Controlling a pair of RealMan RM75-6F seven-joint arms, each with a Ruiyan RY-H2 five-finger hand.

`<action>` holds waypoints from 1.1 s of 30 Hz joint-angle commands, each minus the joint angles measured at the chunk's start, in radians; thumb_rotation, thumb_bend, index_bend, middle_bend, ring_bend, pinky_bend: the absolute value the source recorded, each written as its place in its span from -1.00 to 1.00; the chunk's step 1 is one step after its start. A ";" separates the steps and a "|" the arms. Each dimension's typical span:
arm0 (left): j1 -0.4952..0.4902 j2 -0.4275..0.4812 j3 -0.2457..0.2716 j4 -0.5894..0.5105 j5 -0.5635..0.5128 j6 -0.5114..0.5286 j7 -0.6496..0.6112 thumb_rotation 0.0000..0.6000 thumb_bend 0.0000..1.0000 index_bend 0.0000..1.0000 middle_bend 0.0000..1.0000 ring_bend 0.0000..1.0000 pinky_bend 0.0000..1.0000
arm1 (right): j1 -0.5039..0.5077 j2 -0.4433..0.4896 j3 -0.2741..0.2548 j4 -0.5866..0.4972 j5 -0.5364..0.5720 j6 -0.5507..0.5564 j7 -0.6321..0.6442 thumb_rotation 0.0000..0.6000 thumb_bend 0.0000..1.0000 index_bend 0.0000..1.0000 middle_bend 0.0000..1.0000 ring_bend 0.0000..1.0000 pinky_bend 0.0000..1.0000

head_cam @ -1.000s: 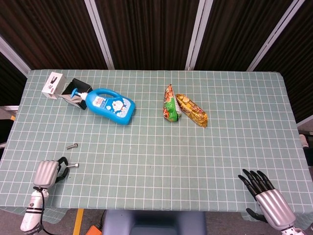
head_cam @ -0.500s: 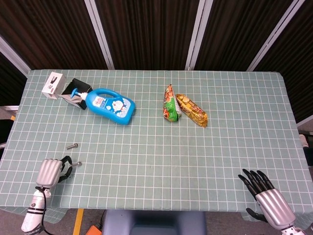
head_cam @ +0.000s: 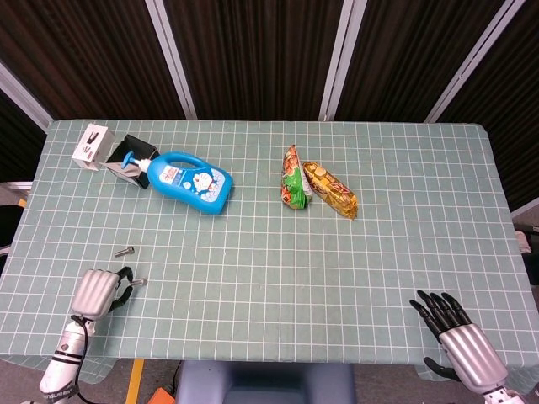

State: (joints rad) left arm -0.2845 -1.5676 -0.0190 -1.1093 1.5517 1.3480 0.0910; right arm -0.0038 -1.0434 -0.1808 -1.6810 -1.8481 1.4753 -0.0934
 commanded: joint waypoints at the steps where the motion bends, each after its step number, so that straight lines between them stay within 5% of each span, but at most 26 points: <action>1: -0.014 0.046 0.001 -0.080 -0.014 -0.037 0.085 1.00 -0.17 0.13 1.00 1.00 1.00 | 0.000 0.000 0.000 -0.001 0.001 -0.001 -0.002 1.00 -0.45 -1.00 -1.00 -1.00 -1.00; 9: -0.036 0.123 -0.007 -0.237 -0.068 -0.108 0.234 1.00 -0.17 0.13 1.00 1.00 1.00 | 0.001 0.002 -0.002 -0.003 0.002 -0.004 -0.003 1.00 -0.45 -1.00 -1.00 -1.00 -1.00; 33: -0.073 0.120 -0.013 -0.299 -0.097 -0.137 0.344 1.00 -0.17 0.01 1.00 1.00 1.00 | 0.004 0.007 0.002 -0.011 0.018 -0.011 -0.003 1.00 -0.45 -1.00 -1.00 -1.00 -1.00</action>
State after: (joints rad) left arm -0.3573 -1.4475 -0.0321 -1.4079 1.4549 1.2109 0.4342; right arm 0.0000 -1.0367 -0.1788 -1.6918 -1.8302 1.4643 -0.0964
